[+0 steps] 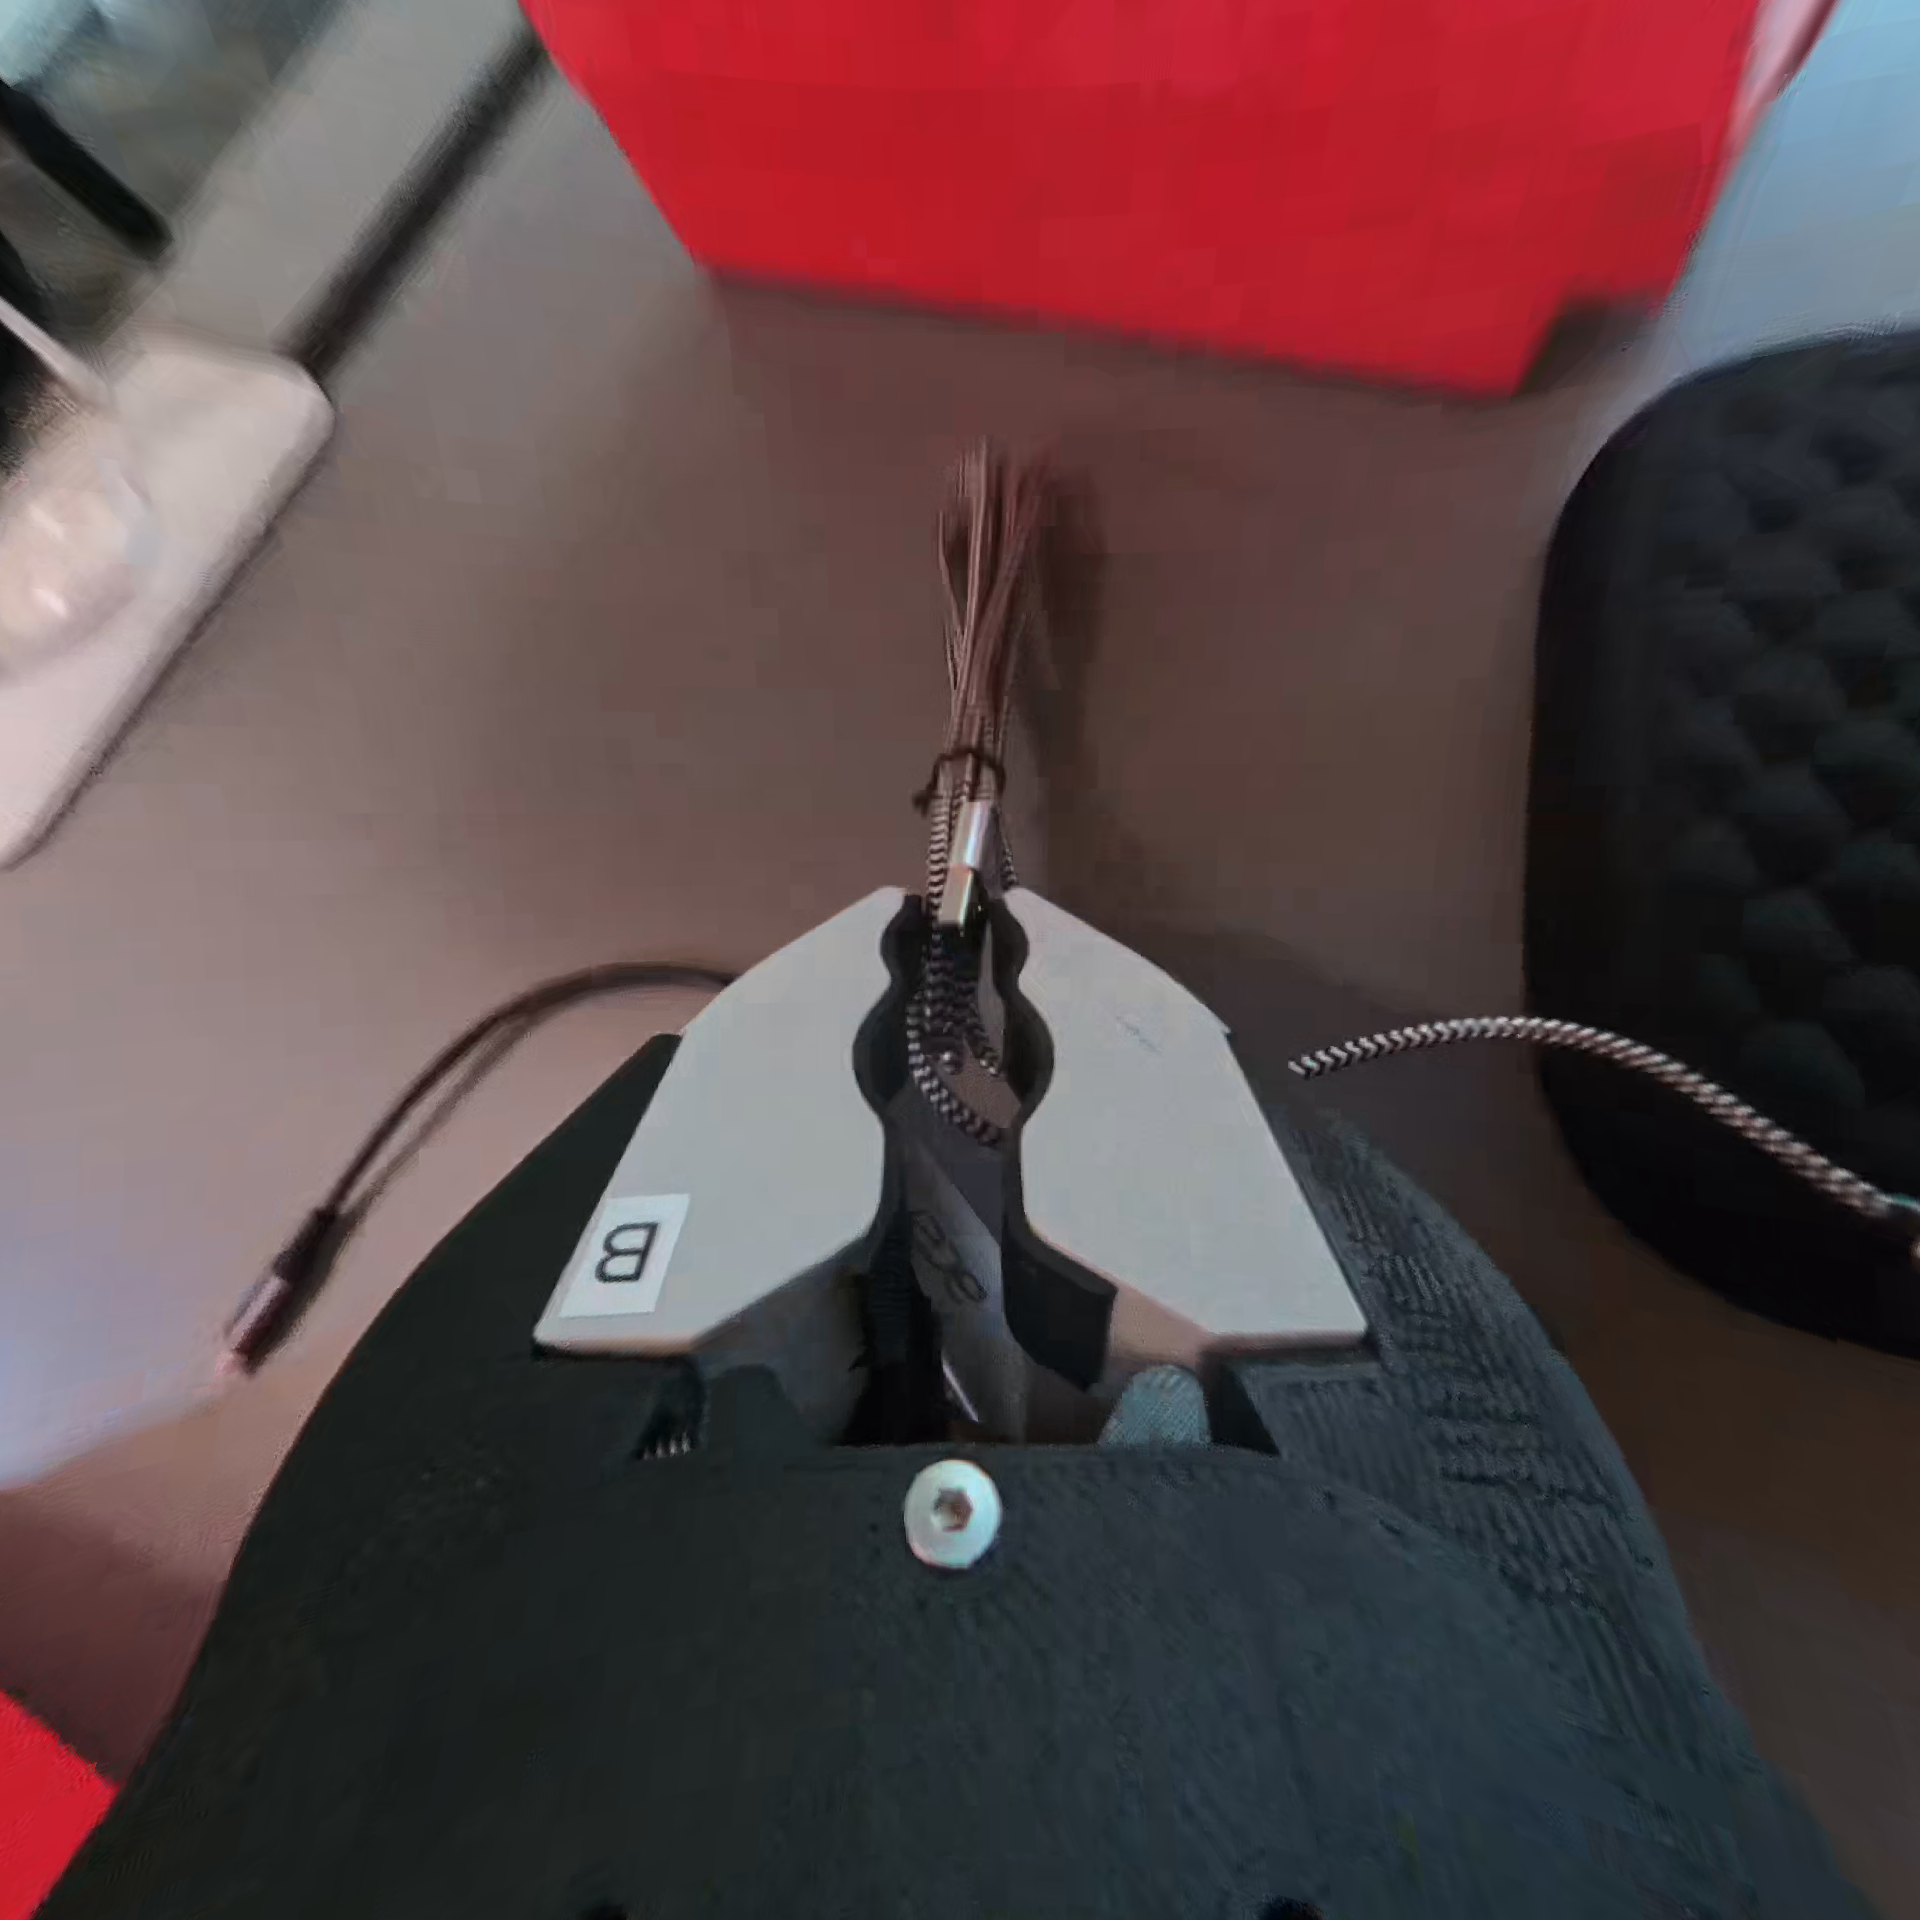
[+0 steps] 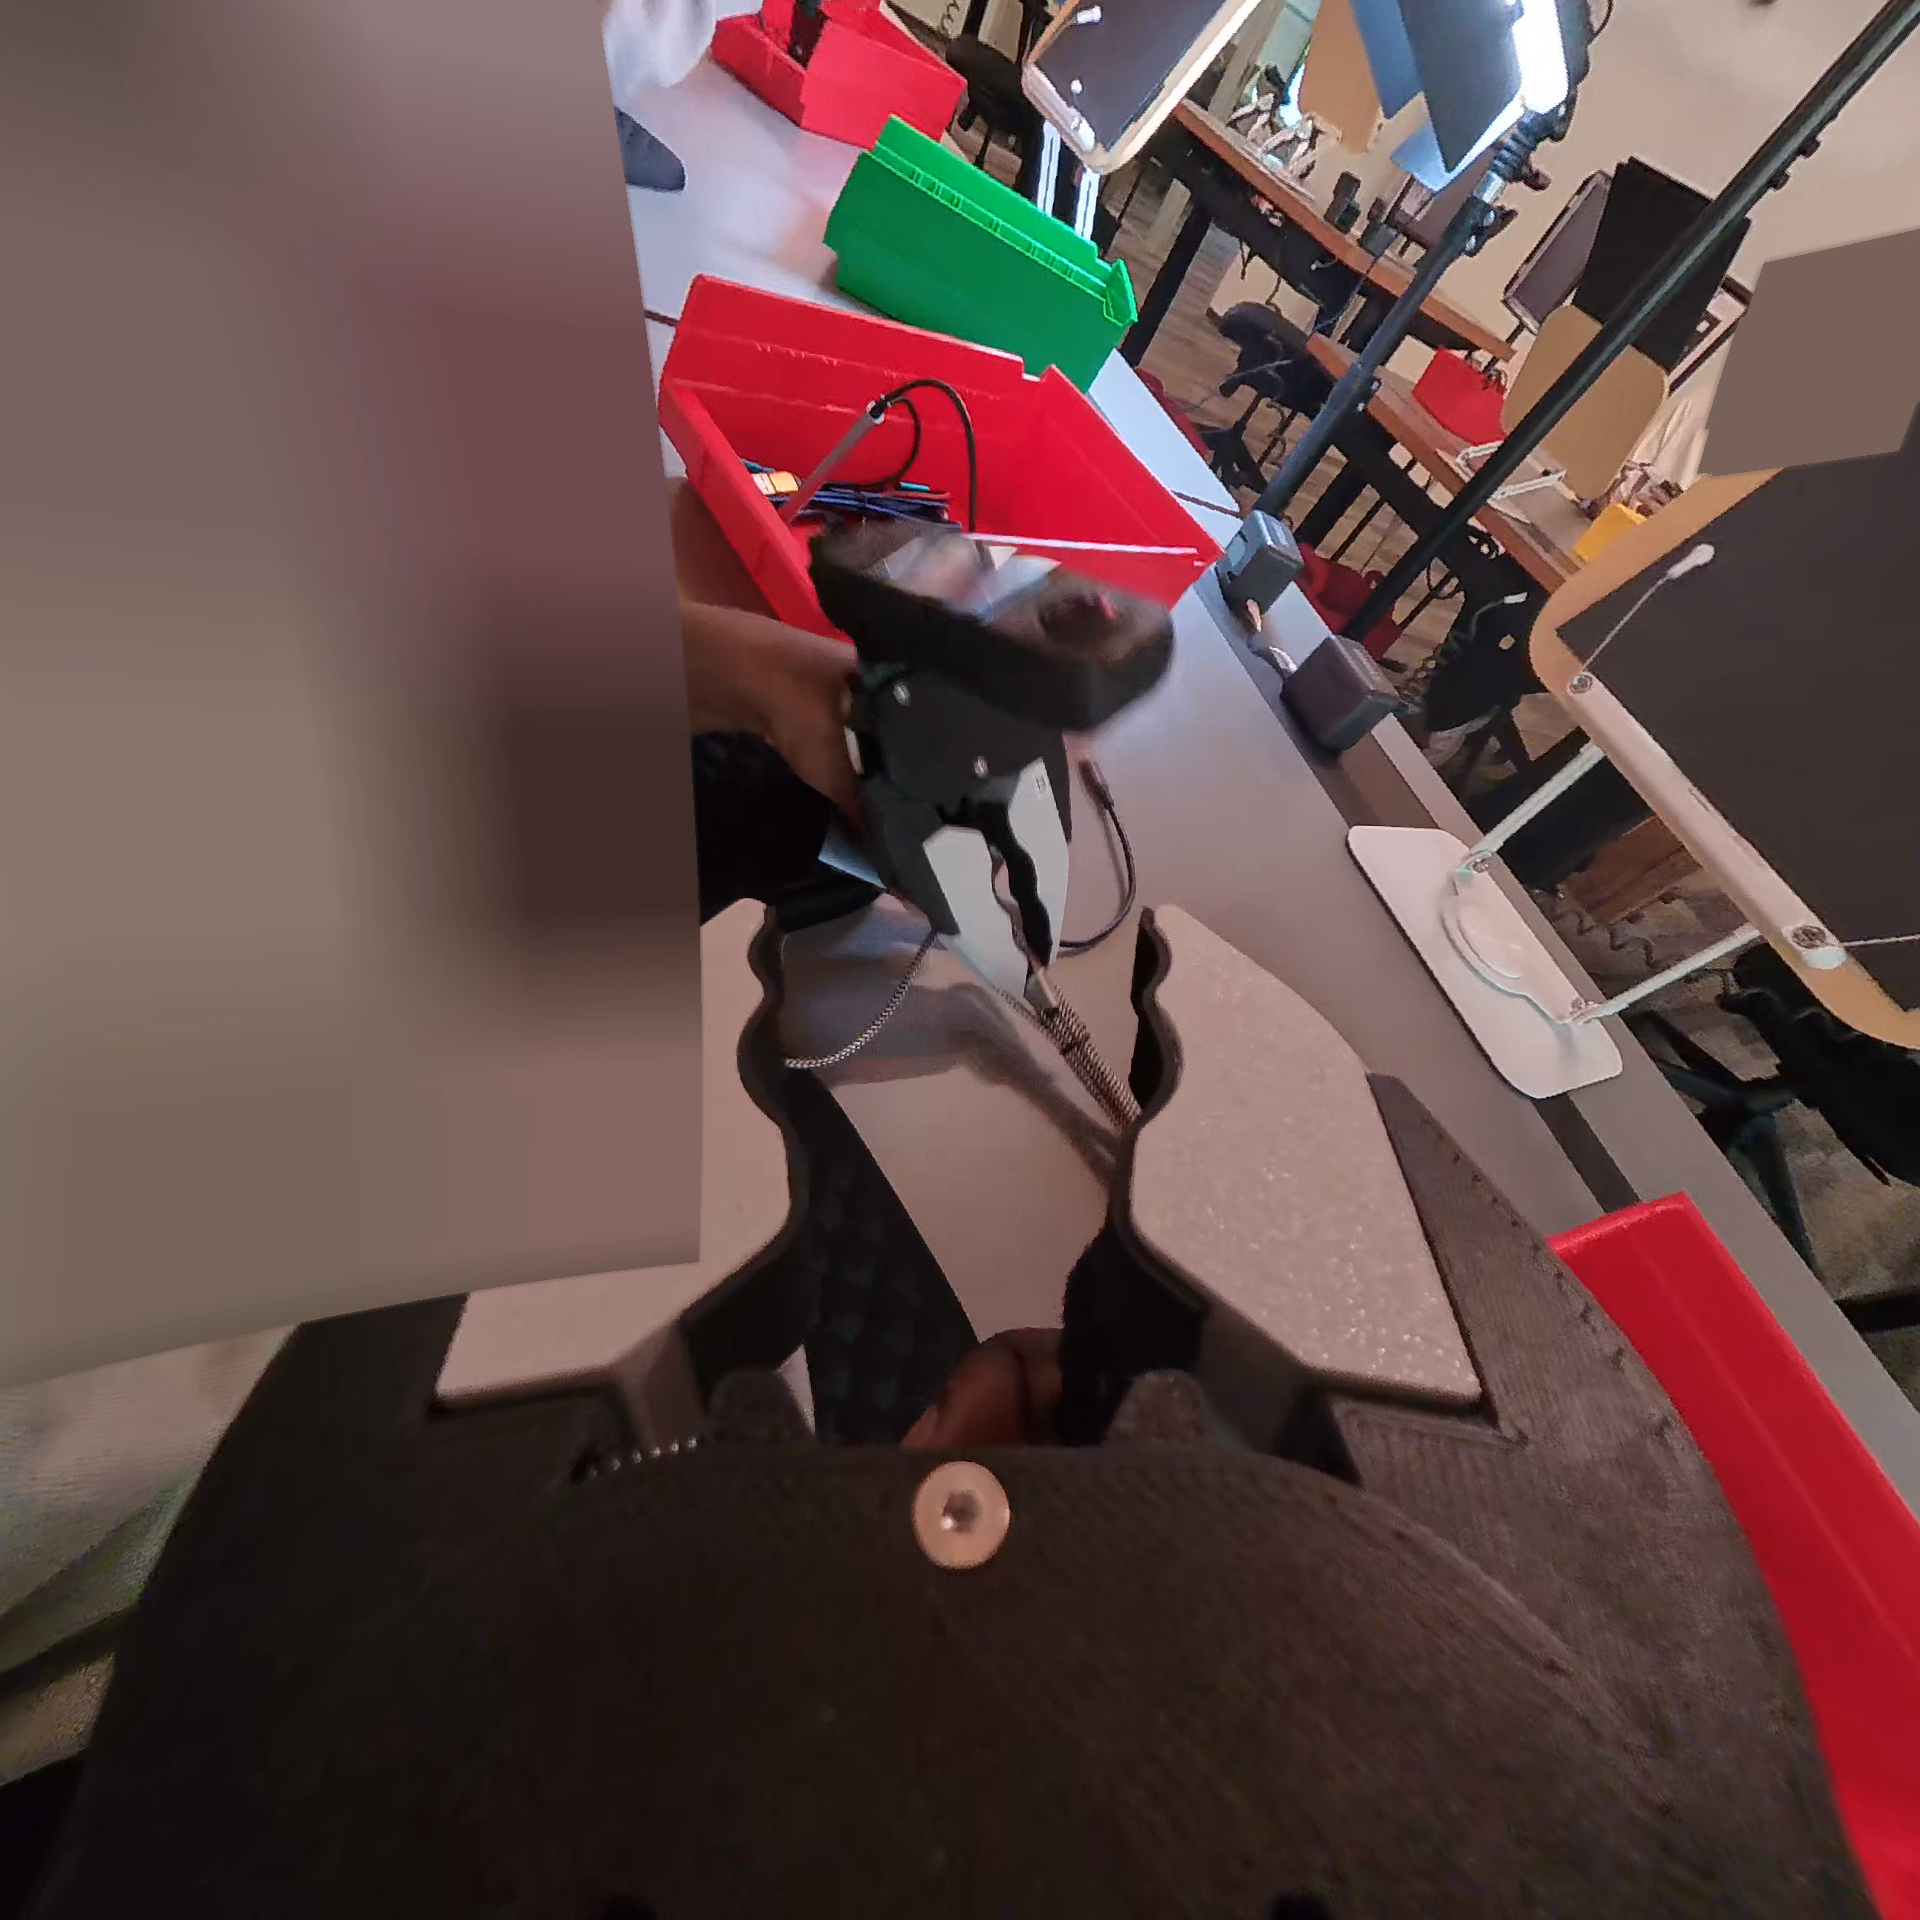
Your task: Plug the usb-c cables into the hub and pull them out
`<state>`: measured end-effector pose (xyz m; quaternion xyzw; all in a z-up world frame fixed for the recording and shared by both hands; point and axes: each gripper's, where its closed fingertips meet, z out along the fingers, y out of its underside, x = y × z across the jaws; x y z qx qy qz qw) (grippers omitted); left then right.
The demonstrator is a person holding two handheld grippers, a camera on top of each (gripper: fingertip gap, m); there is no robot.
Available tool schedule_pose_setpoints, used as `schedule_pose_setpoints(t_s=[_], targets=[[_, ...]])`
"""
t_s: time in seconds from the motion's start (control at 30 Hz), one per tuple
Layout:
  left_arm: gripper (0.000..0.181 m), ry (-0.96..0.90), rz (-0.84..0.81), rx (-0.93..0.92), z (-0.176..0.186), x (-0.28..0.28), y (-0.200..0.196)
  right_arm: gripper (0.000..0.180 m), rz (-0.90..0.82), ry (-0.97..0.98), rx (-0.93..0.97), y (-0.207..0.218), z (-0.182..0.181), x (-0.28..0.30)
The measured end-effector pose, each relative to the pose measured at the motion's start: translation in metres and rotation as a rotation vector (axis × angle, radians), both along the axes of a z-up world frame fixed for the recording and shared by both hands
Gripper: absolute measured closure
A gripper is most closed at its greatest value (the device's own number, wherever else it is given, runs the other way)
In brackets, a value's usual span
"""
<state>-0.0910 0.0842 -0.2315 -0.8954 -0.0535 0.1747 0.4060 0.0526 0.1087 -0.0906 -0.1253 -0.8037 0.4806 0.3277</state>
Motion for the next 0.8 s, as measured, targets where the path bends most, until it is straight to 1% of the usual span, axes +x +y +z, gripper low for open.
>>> schedule_pose_setpoints(t_s=[0.03,0.13,0.2,0.23,0.33,0.47,0.5,0.53,0.57,0.6,0.63,0.67,0.7,0.8], targets=[[0.169,0.034,-0.019,0.106,0.017,0.003,0.0,0.115,-0.011,0.001,0.013,0.001,-0.002,-0.002],[0.176,0.137,-0.125,0.428,0.071,0.023,-0.008,0.115,-0.057,0.006,0.073,0.006,-0.013,-0.013],[0.177,0.134,-0.207,0.564,0.089,0.038,-0.018,0.114,-0.081,0.034,0.13,0.007,-0.021,-0.021],[0.177,0.101,-0.241,0.625,0.096,0.045,-0.021,0.116,-0.083,0.048,0.151,0.006,-0.024,-0.024],[0.177,-0.005,-0.362,0.762,0.111,0.065,-0.027,0.119,-0.103,0.067,0.204,-0.003,-0.037,-0.037],[0.177,-0.012,-0.52,0.852,0.126,0.091,-0.034,0.121,-0.158,0.162,0.377,-0.012,-0.058,-0.058],[0.177,-0.02,-0.551,0.868,0.128,0.096,-0.035,0.128,-0.178,0.205,0.435,-0.012,-0.062,-0.062],[0.177,-0.027,-0.583,0.883,0.13,0.101,-0.036,0.142,-0.21,0.275,0.494,-0.011,-0.061,-0.067],[0.177,-0.029,-0.608,0.898,0.132,0.105,-0.038,0.169,-0.239,0.353,0.543,-0.01,-0.058,-0.07],[0.176,-0.024,-0.616,0.922,0.135,0.106,-0.04,0.173,-0.238,0.38,0.566,-0.011,-0.057,-0.07],[0.171,-0.011,-0.602,0.977,0.142,0.105,-0.043,0.173,-0.238,0.356,0.545,-0.011,-0.055,-0.068],[0.157,0.017,-0.56,1.073,0.154,0.099,-0.05,0.173,-0.248,0.339,0.497,-0.009,-0.05,-0.067],[0.146,0.06,-0.49,1.189,0.168,0.088,-0.061,0.173,-0.275,0.353,0.438,-0.004,-0.038,-0.068],[0.139,0.175,-0.214,1.508,0.196,0.048,-0.109,0.174,-0.46,0.415,0.205,0.04,0.009,-0.071]])
